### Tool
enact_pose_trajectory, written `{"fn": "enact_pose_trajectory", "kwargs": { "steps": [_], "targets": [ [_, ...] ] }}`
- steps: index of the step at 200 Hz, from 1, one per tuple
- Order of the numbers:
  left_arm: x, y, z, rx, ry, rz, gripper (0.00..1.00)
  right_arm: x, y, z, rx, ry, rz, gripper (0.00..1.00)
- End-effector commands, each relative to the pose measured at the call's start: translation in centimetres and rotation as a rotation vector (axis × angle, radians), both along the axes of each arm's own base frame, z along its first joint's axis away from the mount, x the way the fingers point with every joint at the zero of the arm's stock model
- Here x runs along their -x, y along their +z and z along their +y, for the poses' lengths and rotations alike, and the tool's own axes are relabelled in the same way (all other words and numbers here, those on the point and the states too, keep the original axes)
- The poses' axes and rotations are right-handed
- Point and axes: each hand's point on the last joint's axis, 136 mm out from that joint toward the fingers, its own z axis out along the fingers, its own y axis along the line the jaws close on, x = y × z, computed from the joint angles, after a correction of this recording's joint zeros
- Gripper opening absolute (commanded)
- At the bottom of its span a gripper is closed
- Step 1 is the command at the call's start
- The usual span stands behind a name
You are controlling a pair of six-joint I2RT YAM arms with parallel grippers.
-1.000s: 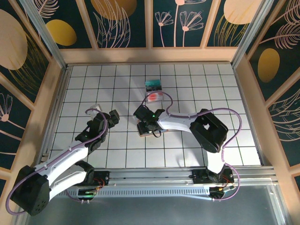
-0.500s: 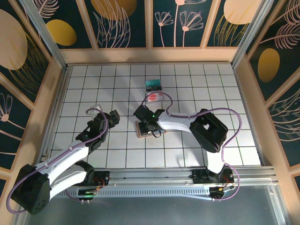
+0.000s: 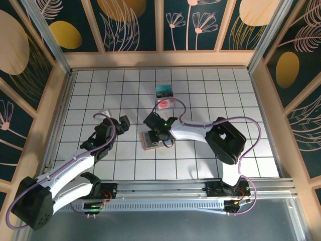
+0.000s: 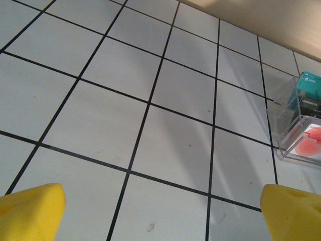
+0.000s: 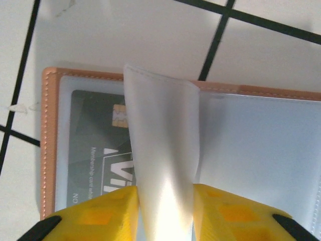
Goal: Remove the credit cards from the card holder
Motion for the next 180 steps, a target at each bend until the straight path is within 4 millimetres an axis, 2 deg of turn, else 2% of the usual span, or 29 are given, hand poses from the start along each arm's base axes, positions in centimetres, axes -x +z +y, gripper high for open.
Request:
{"fn": "enact_pose_trajectory", "kwargs": {
  "steps": [1,71,117,137,156,180],
  "targets": [
    [-0.6,1.2,-0.1,-0.007,-0.005,-0.02,0.99,-0.8,1.6,-1.0,0.026,-0.046,-0.059,0.37],
    [-0.9,0.9,-0.2,-0.051,-0.014,0.019,0.99,-2.1,2.6,-3.8,0.051,-0.133,-0.106,0.38],
    [-1.0,0.2,-0.6,-0.084,-0.032,0.065,0.99,-2.2,1.8,-5.8,0.058,-0.172,-0.092,0.34],
    [-0.9,0.0,-1.0,-0.123,-0.036,0.079,0.99,-2.2,1.5,-6.1,0.041,-0.174,-0.085,0.31],
    [-0.5,-0.2,-1.7,-0.202,-0.034,0.1,0.99,-2.0,1.0,-6.3,0.03,-0.174,-0.073,0.3],
    [0.0,-1.5,-3.0,-0.278,-0.054,0.157,0.99,-1.8,0.2,-6.8,0.022,-0.181,-0.055,0.28]
  ]
}}
